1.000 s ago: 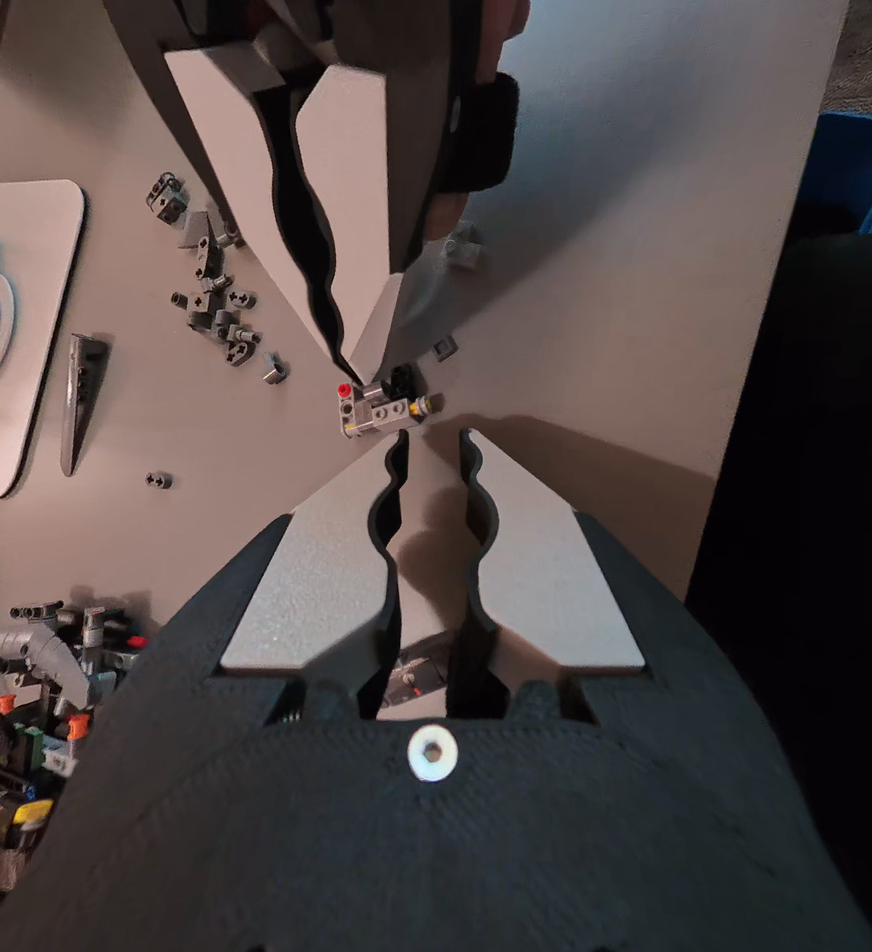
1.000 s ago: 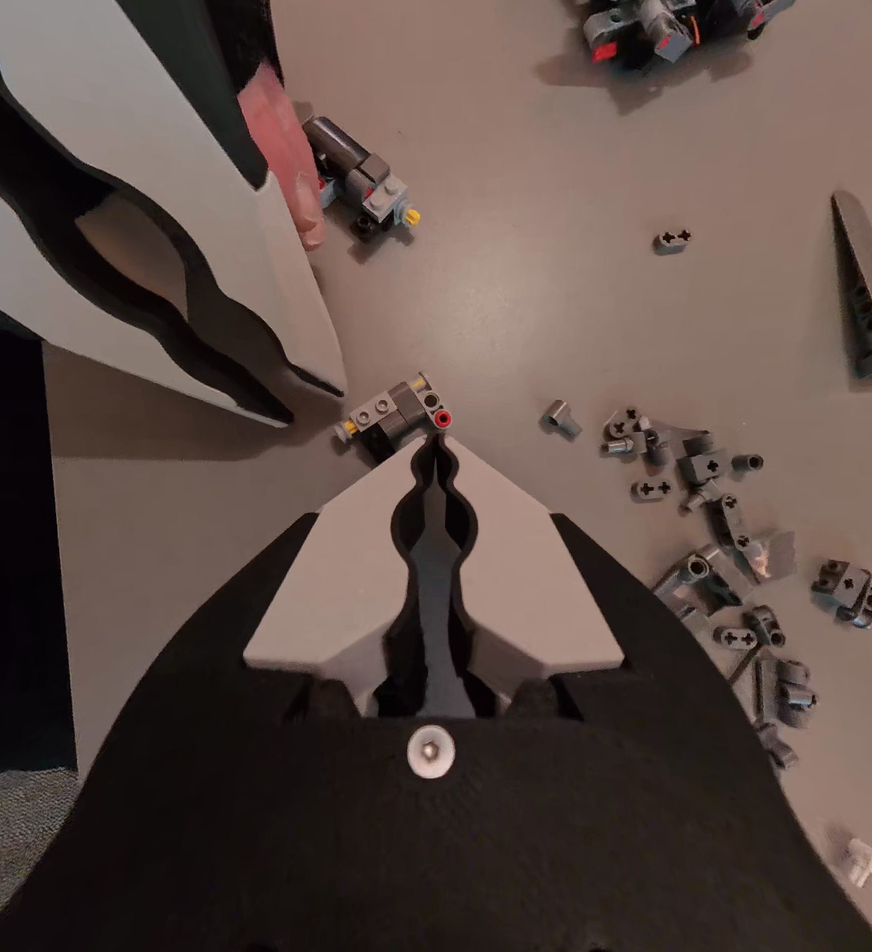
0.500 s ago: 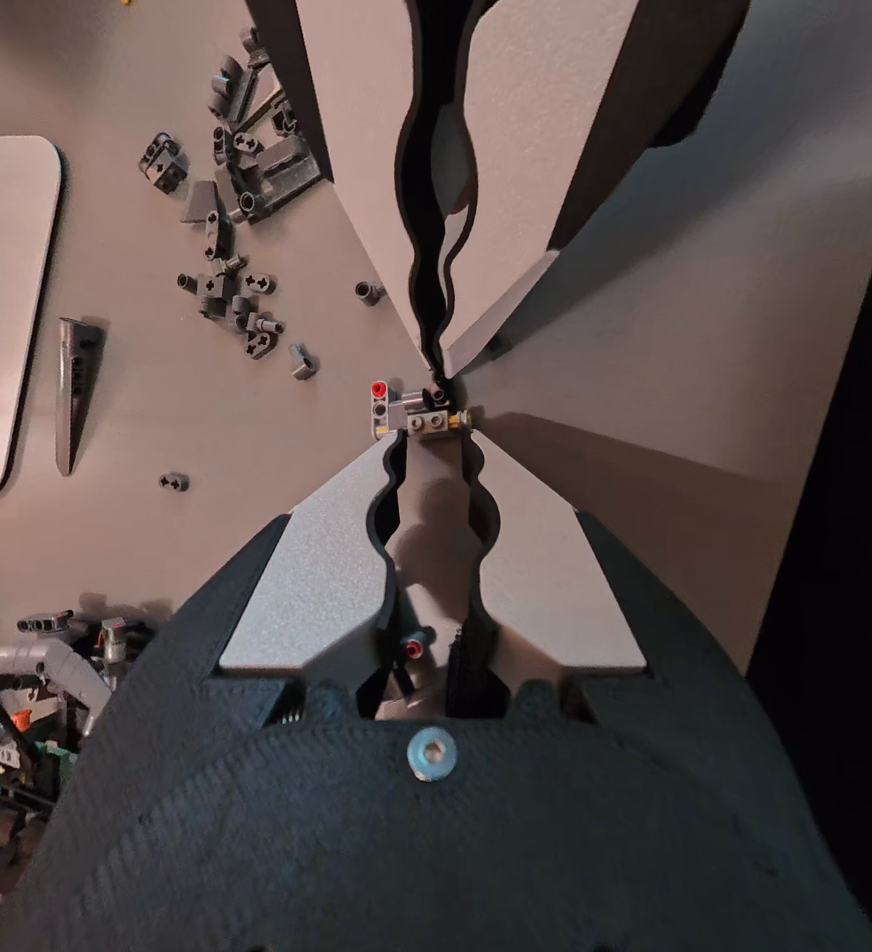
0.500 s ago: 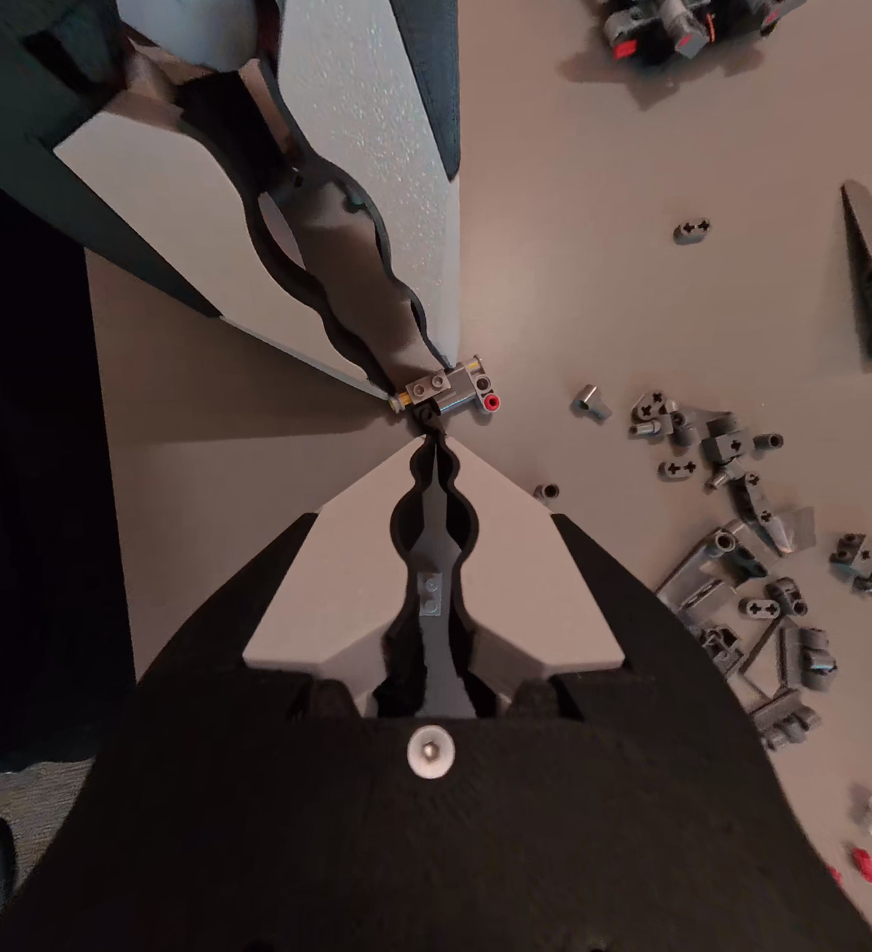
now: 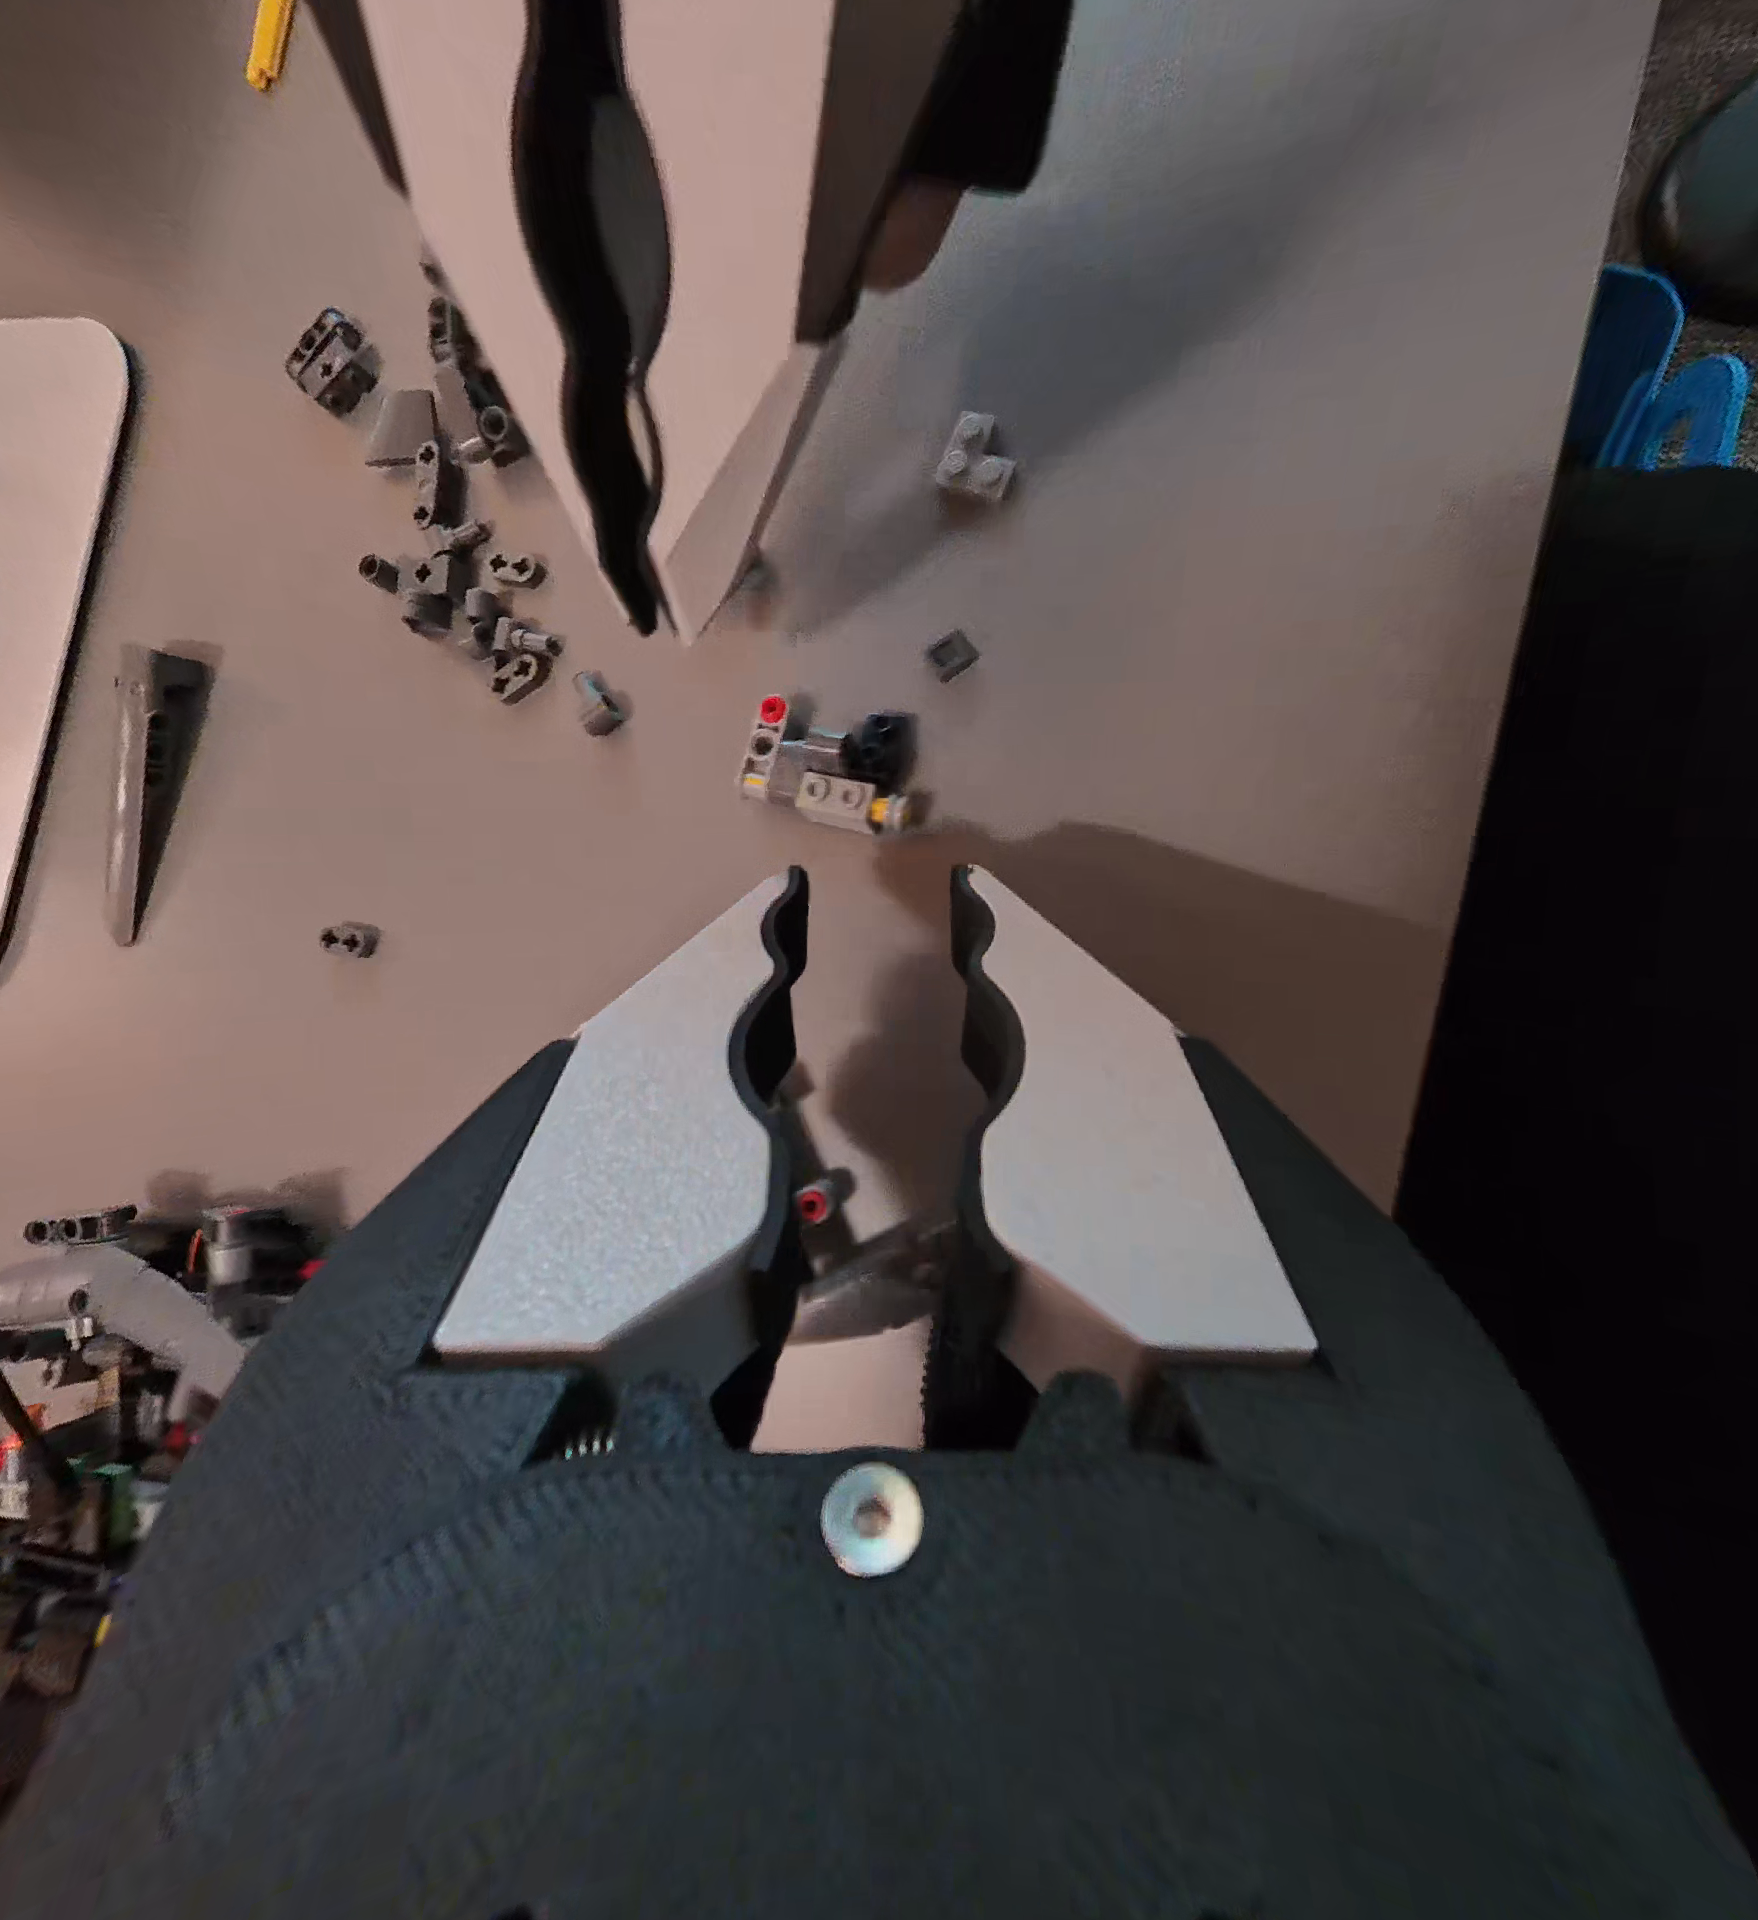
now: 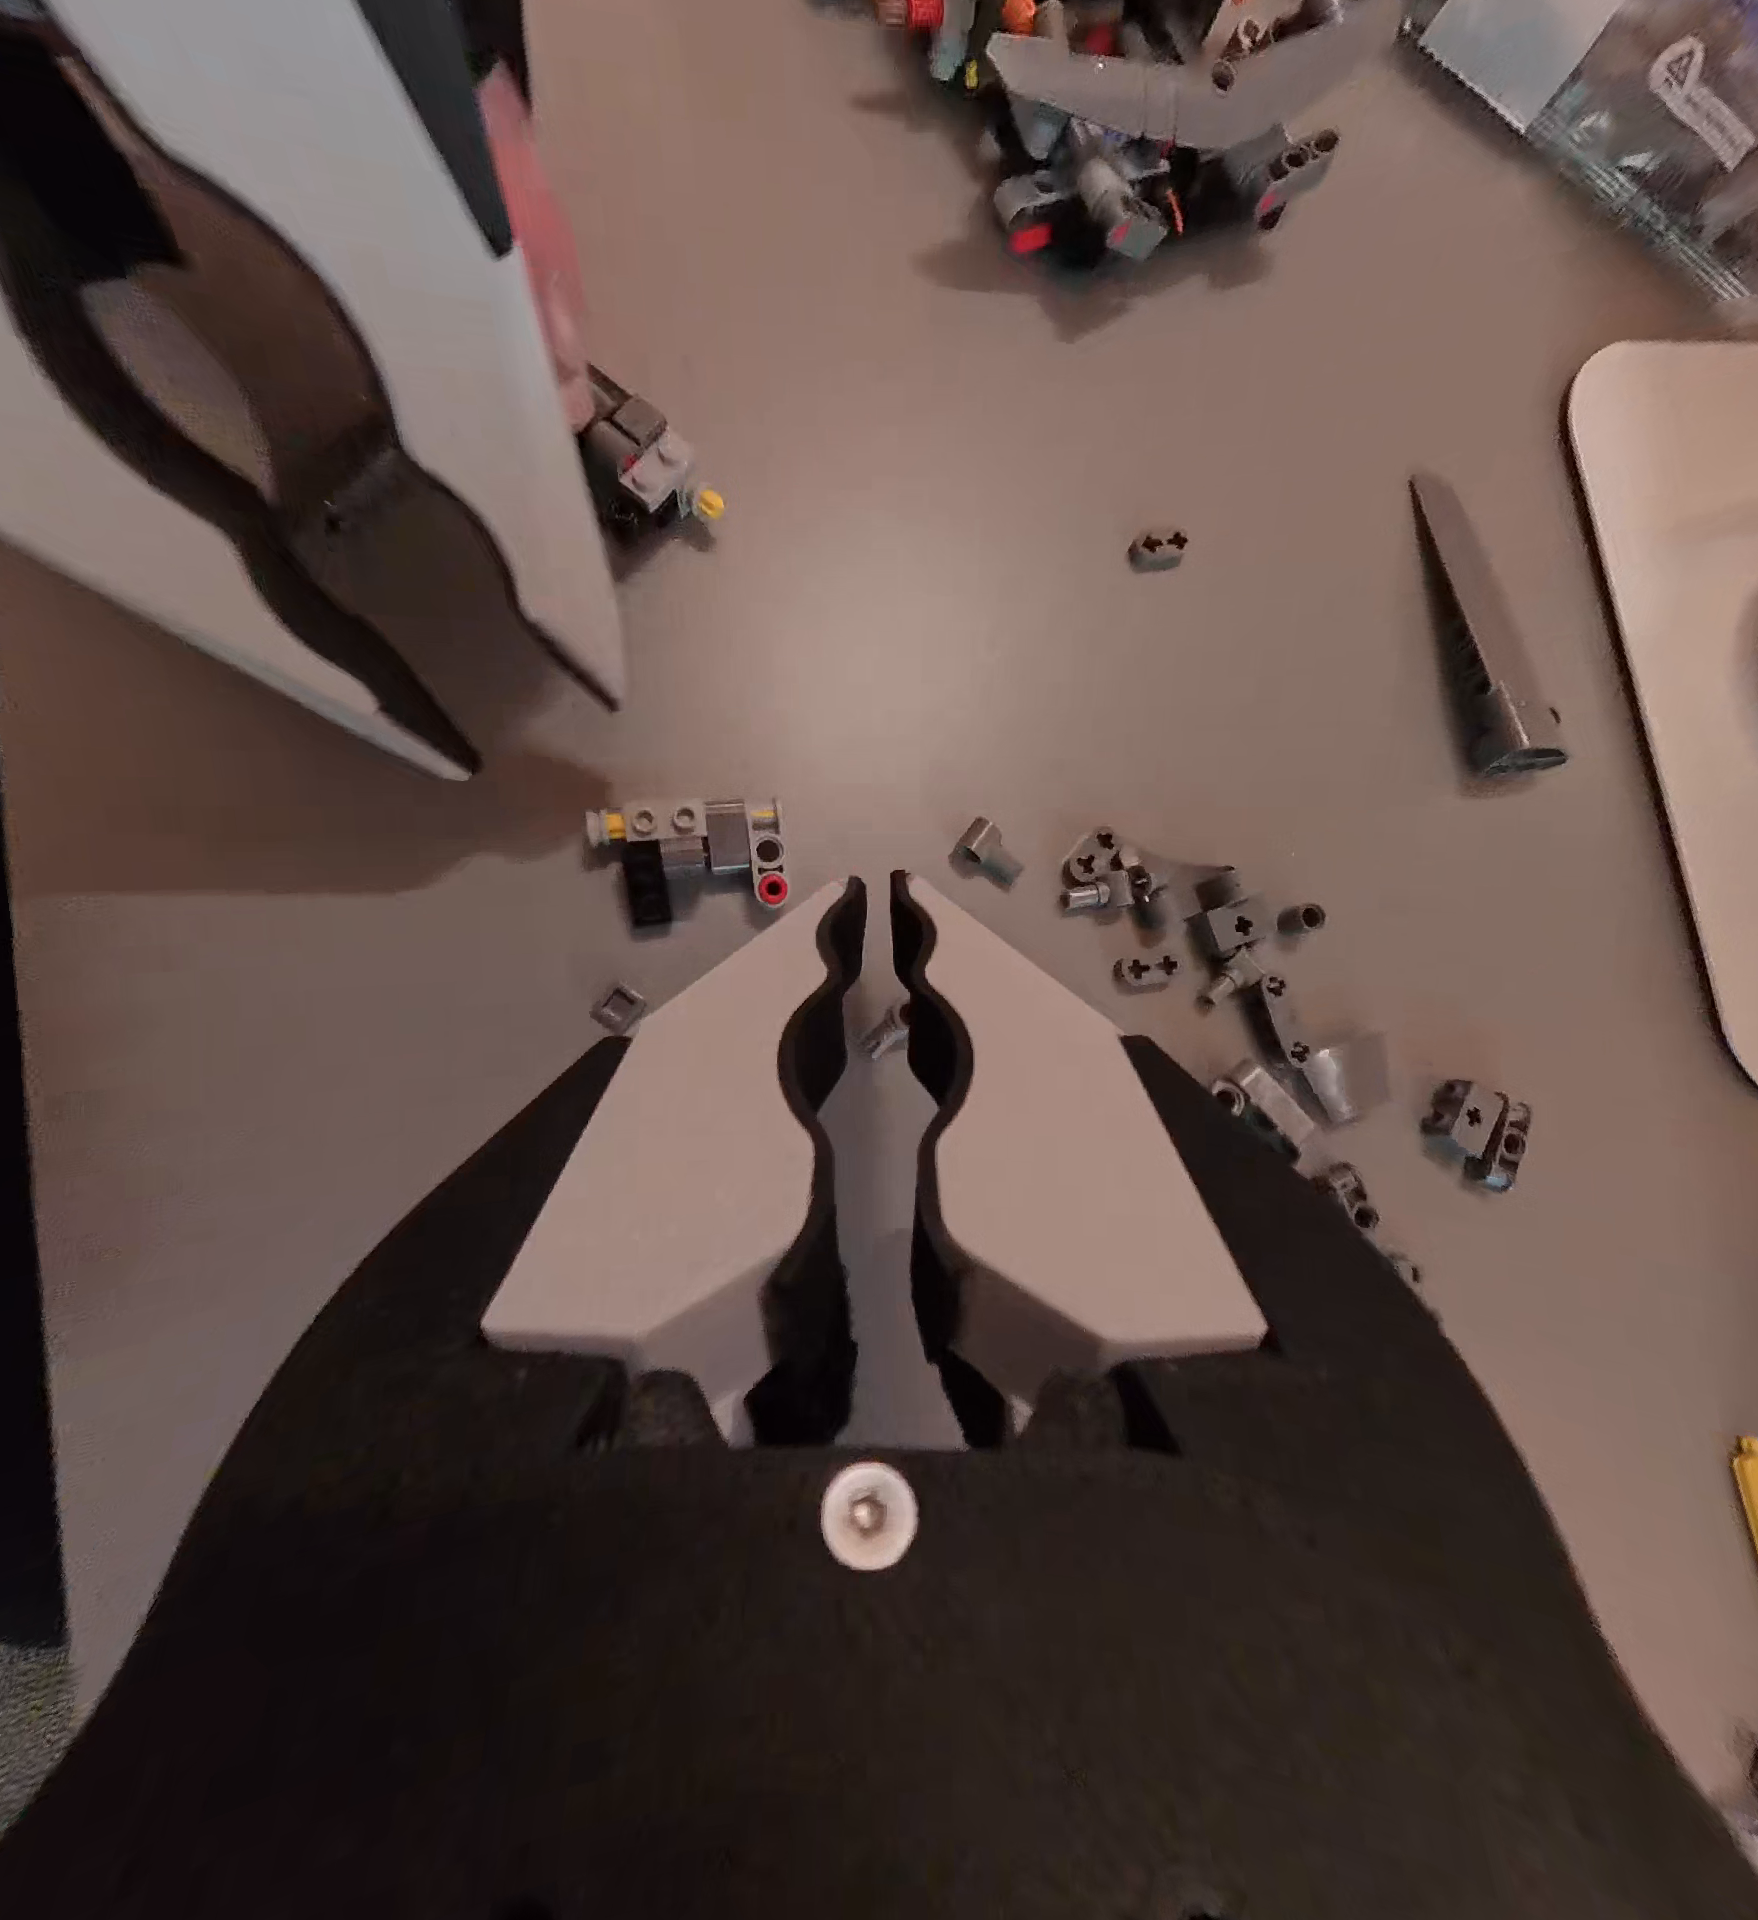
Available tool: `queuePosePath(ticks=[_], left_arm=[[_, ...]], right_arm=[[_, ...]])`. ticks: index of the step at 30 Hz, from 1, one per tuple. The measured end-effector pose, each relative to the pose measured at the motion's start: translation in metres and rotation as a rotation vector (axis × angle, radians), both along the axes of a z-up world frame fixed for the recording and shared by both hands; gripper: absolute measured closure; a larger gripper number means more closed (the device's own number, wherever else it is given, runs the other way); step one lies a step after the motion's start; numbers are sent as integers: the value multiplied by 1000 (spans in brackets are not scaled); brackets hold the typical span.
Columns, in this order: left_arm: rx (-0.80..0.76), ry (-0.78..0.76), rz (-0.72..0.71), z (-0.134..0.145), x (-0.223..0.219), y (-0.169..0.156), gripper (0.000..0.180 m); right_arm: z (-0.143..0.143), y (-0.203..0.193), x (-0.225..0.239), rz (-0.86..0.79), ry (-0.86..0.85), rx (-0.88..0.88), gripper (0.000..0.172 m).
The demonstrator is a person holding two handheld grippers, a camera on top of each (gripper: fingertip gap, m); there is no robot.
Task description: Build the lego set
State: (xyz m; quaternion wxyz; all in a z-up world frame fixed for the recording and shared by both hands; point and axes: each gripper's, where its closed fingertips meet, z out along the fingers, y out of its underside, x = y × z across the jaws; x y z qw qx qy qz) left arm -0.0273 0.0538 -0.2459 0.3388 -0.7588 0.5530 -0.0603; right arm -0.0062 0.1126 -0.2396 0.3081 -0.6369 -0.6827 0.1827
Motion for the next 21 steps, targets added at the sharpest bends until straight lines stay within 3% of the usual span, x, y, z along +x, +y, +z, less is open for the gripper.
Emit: queuePosePath(ticks=[10,21], left_arm=[[25,12,46,-11,7,9,161],[17,35,18,-7,0,18,165]], right_arm=[[-21,-11,-7,33,-45,-19,172],[-5,-24,5,37,-45,-23,166]])
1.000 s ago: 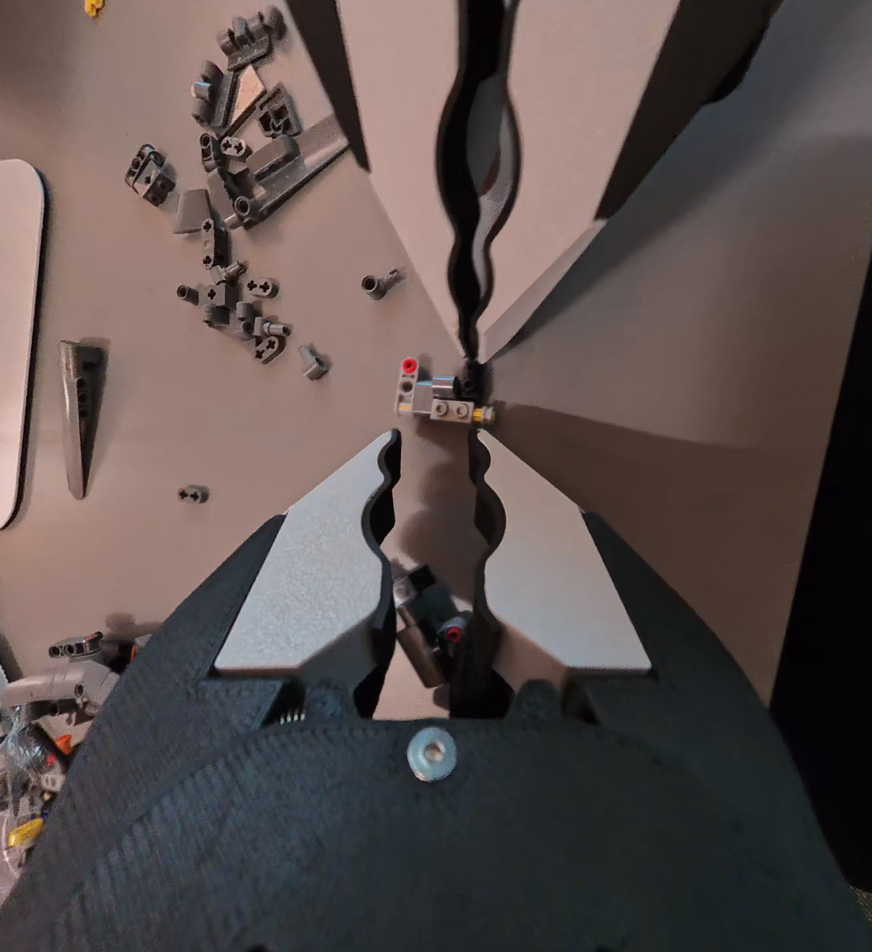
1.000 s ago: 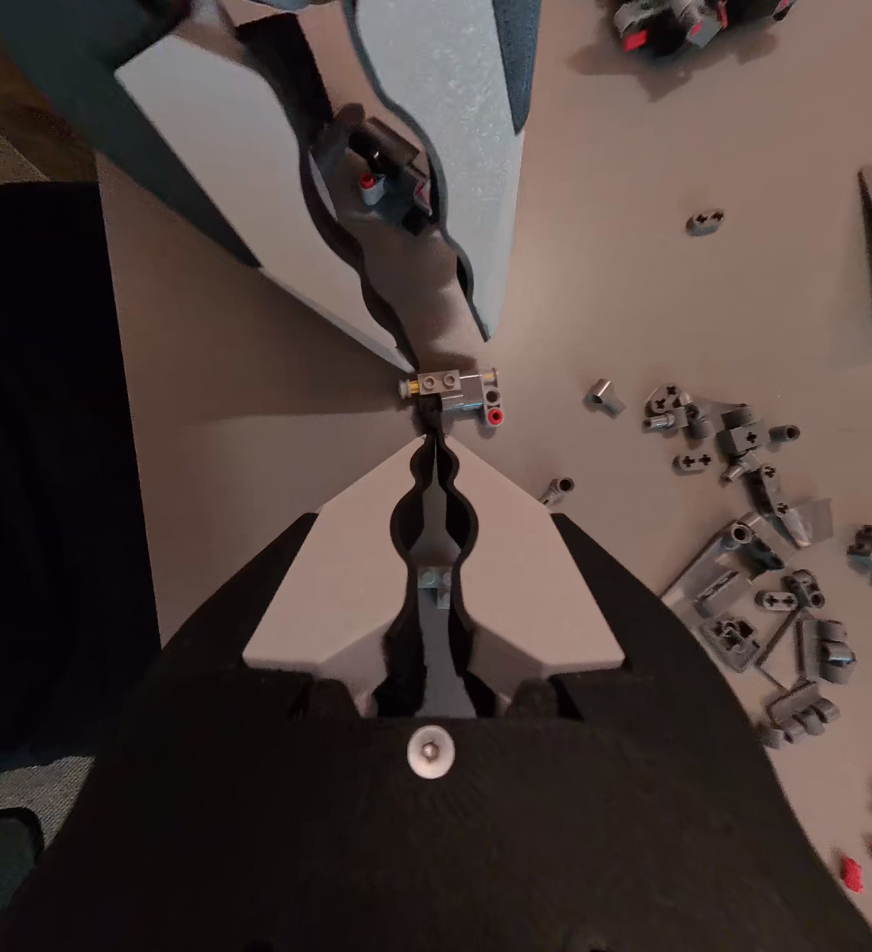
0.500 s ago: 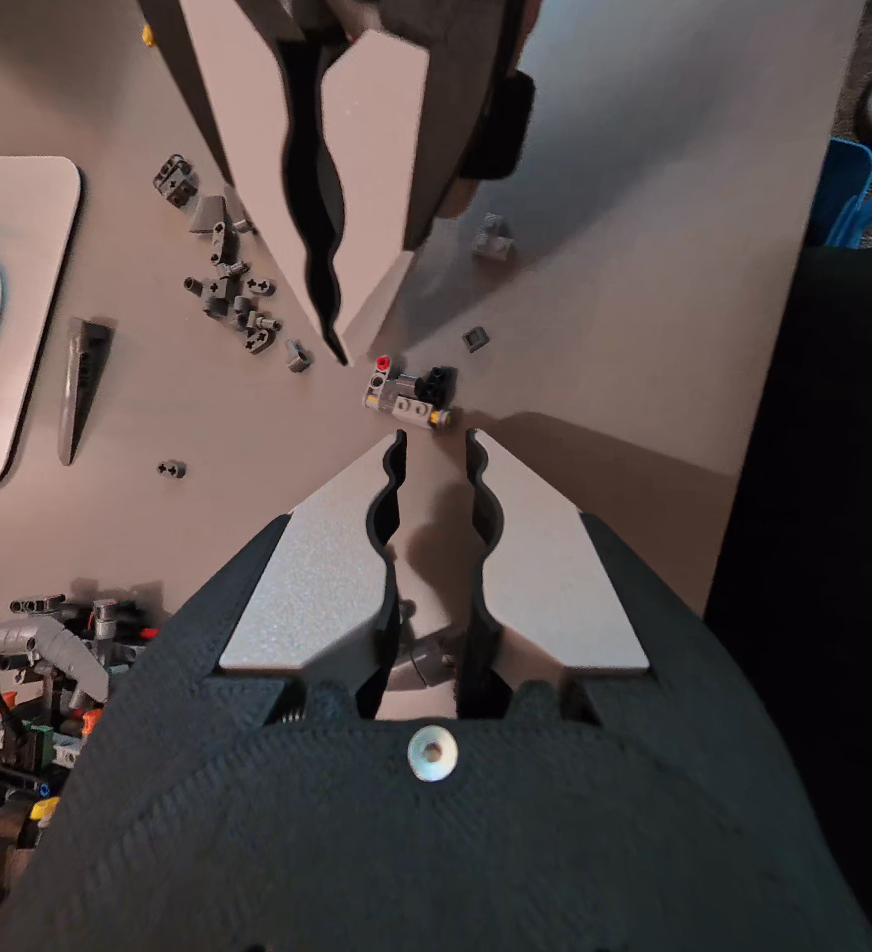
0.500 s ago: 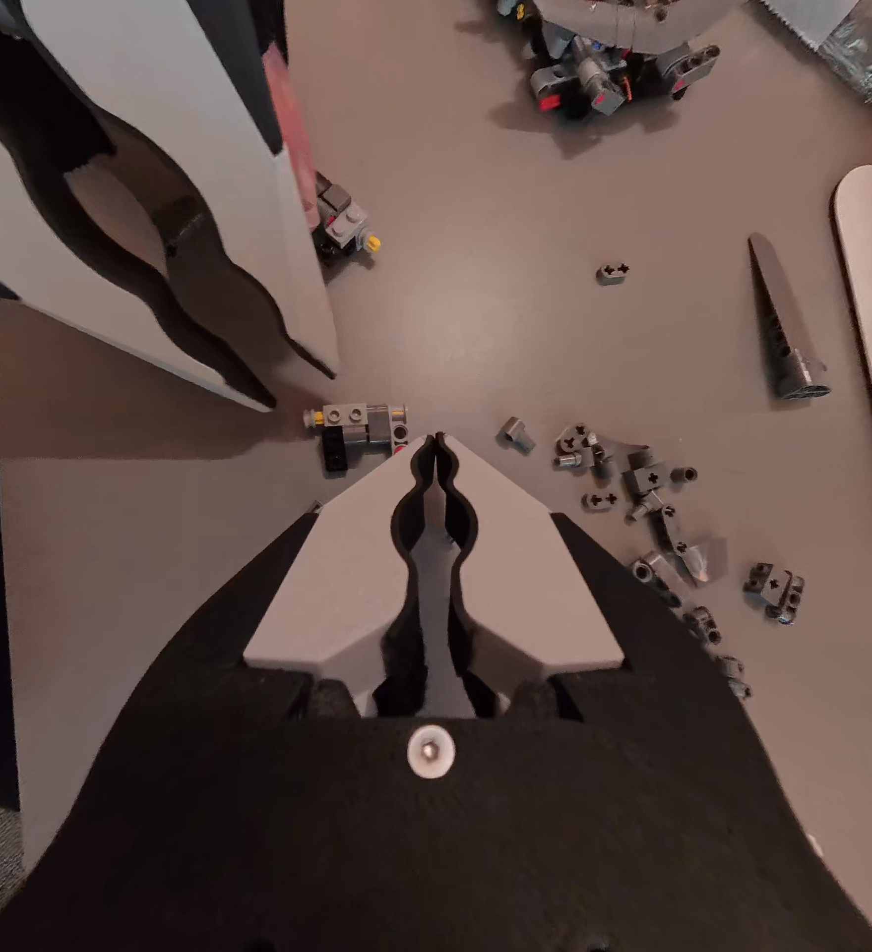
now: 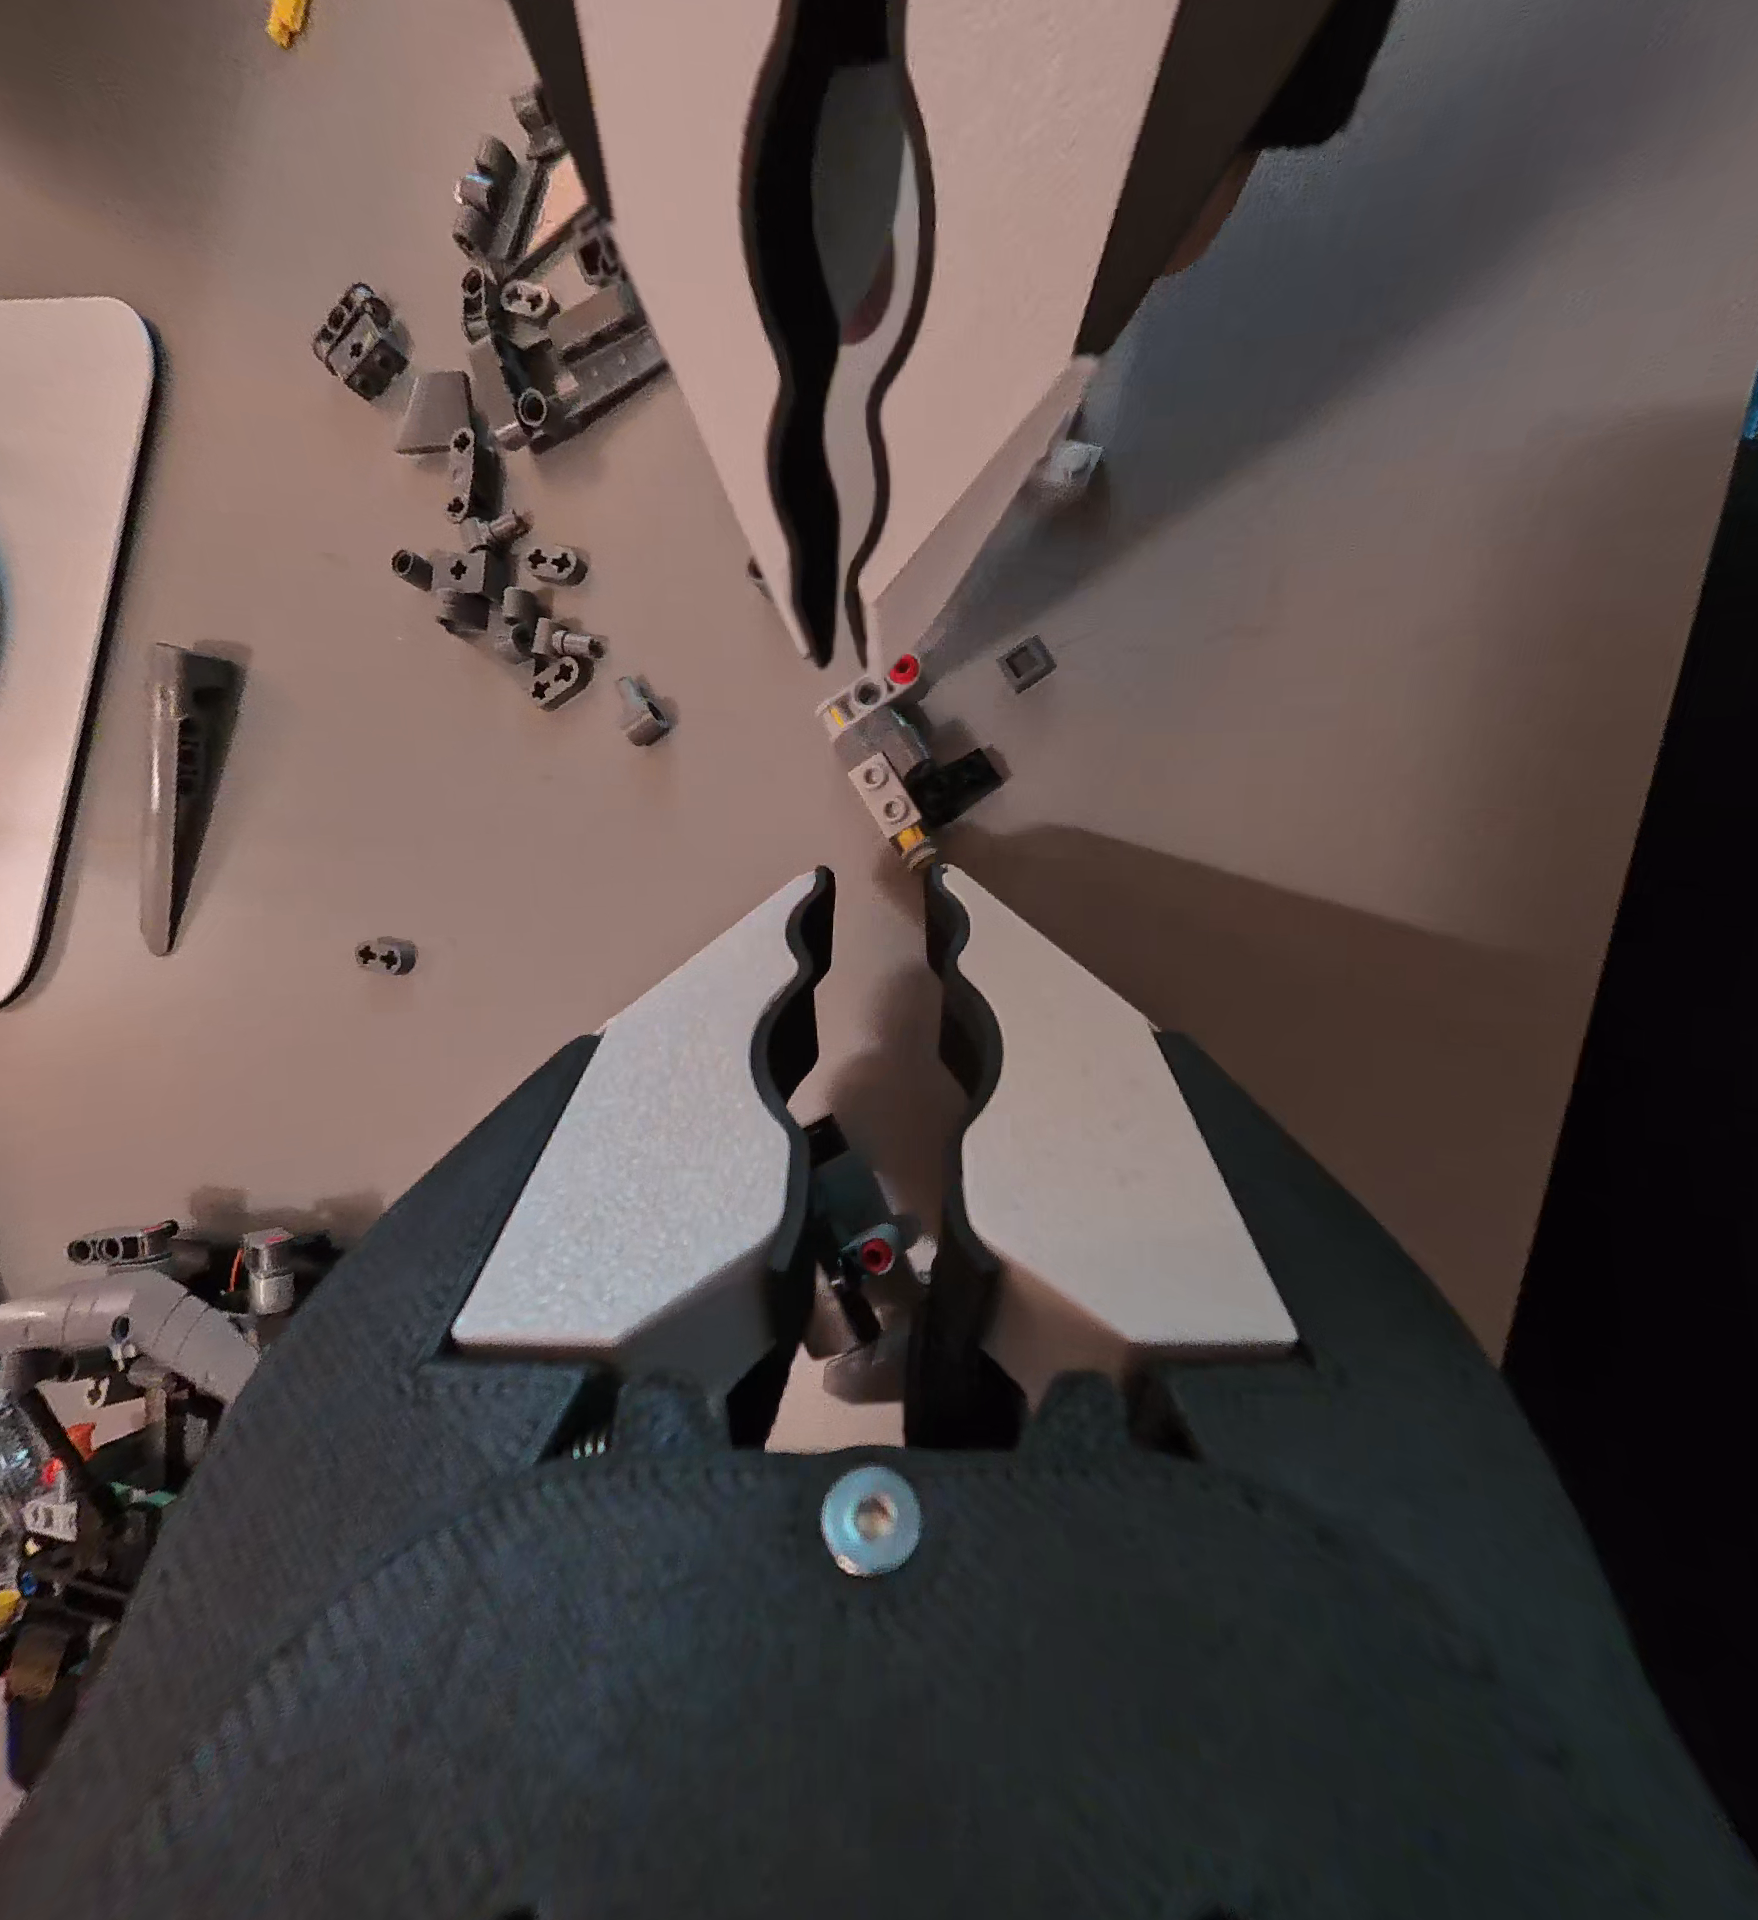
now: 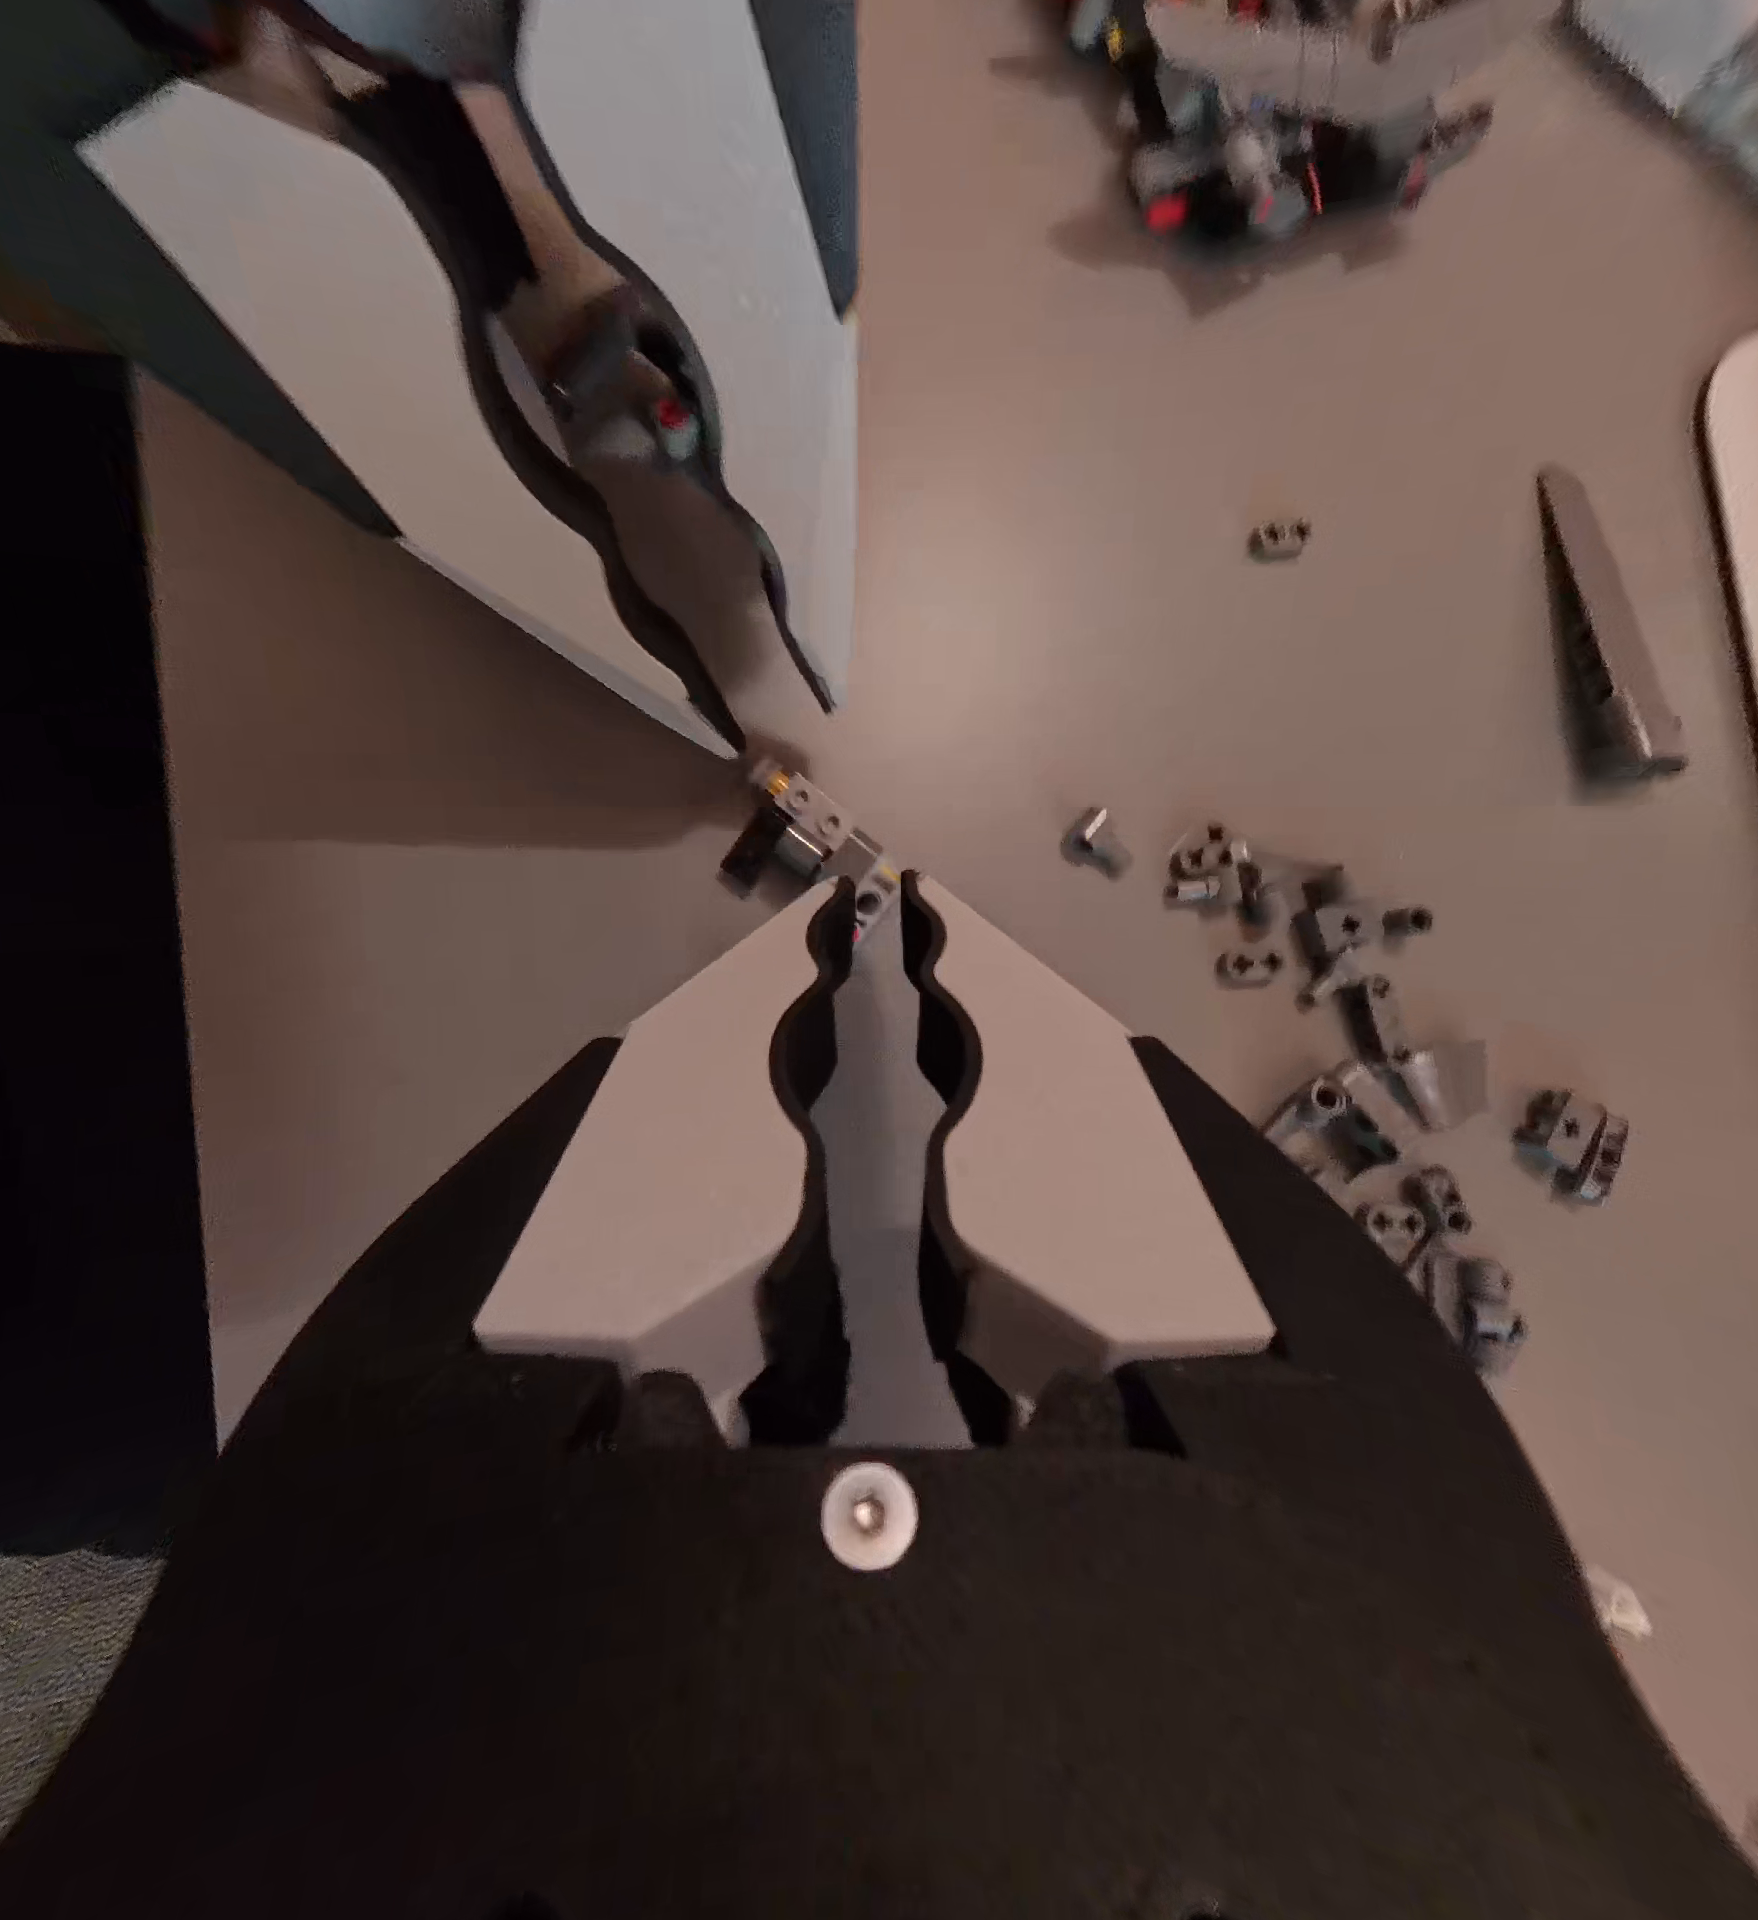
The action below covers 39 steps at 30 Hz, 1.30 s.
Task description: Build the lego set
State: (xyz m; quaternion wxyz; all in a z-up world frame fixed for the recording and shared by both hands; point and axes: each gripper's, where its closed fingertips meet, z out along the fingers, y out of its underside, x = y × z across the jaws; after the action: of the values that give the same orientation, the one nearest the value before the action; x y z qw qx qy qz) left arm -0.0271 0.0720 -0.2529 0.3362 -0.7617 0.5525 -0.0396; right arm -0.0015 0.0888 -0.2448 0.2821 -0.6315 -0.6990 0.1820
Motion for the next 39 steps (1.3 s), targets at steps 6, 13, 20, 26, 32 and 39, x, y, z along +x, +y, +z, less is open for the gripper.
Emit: queuePosePath(ticks=[6,13,20,26,32,39], left_arm=[[2,10,-5,-4,3,-5,166],[3,5,2,-10,6,-3,170],[29,-1,0,-9,7,4,173],[42,-34,-7,-4,5,3,171],[57,-13,-7,-7,5,6,170],[22,-1,-45,-7,1,9,167]], right_arm=[[11,-11,-17,199,-5,25,163],[-8,-8,-17,289,-126,-6,157],[-6,-1,-16,272,-127,-52,151],[-8,4,-9,233,-112,-44,130],[-17,3,-11,205,-104,-64,136],[-17,-1,-7,4,-113,-127,138]])
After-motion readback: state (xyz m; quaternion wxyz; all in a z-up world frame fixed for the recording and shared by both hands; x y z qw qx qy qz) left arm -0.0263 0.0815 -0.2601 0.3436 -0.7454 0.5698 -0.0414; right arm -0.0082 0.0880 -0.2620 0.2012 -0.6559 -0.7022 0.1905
